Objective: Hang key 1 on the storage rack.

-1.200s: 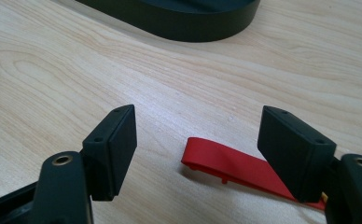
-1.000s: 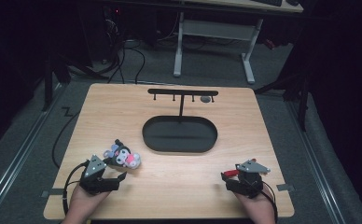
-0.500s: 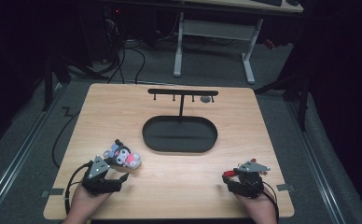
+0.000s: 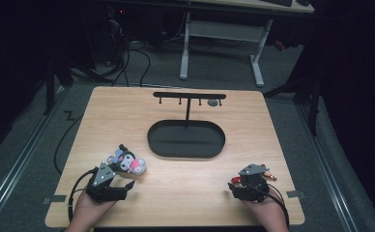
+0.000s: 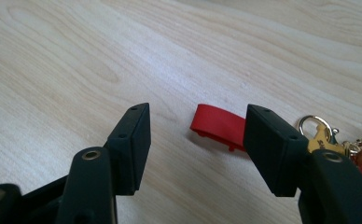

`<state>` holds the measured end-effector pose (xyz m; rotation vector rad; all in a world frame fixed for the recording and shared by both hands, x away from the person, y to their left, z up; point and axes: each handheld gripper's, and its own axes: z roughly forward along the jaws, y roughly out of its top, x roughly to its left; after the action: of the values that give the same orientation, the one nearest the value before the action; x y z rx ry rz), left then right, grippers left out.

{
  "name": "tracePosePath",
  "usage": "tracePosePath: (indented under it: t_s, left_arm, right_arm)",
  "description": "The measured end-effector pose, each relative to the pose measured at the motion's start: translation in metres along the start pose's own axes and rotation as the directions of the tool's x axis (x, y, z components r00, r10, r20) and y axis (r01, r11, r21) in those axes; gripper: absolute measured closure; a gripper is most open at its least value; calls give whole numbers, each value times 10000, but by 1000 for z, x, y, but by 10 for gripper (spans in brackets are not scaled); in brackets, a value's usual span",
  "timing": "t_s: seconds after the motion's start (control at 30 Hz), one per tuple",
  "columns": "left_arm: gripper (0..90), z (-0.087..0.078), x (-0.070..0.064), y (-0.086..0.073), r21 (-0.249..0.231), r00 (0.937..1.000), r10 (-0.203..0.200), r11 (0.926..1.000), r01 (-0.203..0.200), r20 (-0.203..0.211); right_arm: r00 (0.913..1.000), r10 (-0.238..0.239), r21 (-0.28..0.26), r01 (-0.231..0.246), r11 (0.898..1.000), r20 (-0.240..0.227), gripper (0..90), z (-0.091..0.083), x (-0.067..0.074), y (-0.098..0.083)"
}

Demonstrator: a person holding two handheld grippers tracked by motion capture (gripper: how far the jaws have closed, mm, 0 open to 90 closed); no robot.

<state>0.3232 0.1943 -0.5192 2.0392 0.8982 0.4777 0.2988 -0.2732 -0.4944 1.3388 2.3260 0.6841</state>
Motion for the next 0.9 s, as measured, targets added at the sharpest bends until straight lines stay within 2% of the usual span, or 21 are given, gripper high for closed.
tracePosePath:
  t_s: [0.4, 0.6, 0.77, 0.87, 0.9]
  left_arm:
    - [162, -2, -1, 0, -34, 10000, 43, 10000, -43, 62]
    - [165, -1, -1, 0, 36, 9999, 86, 10000, -87, 102]
    - [167, 1, -3, 1, 93, 9997, 194, 9998, -196, 135]
    - [168, 1, -4, 1, 108, 9997, 225, 9997, -226, 130]
    - [168, 1, -4, 1, 121, 9996, 234, 9996, -236, 133]
  right_arm:
    - [9986, 195, 884, -151, 9960, -495, 407, -16, -13, 2]
    - [9990, 273, 1431, -219, 9895, -362, 412, -27, -27, -5]
    - [9999, 106, 1968, -81, 9804, -119, 421, -36, -38, -12]
    - [9999, 142, 2175, -139, 9760, 2, 434, -41, -45, -14]
    - [9997, 211, 2305, -227, 9728, 93, 444, -44, -52, -14]
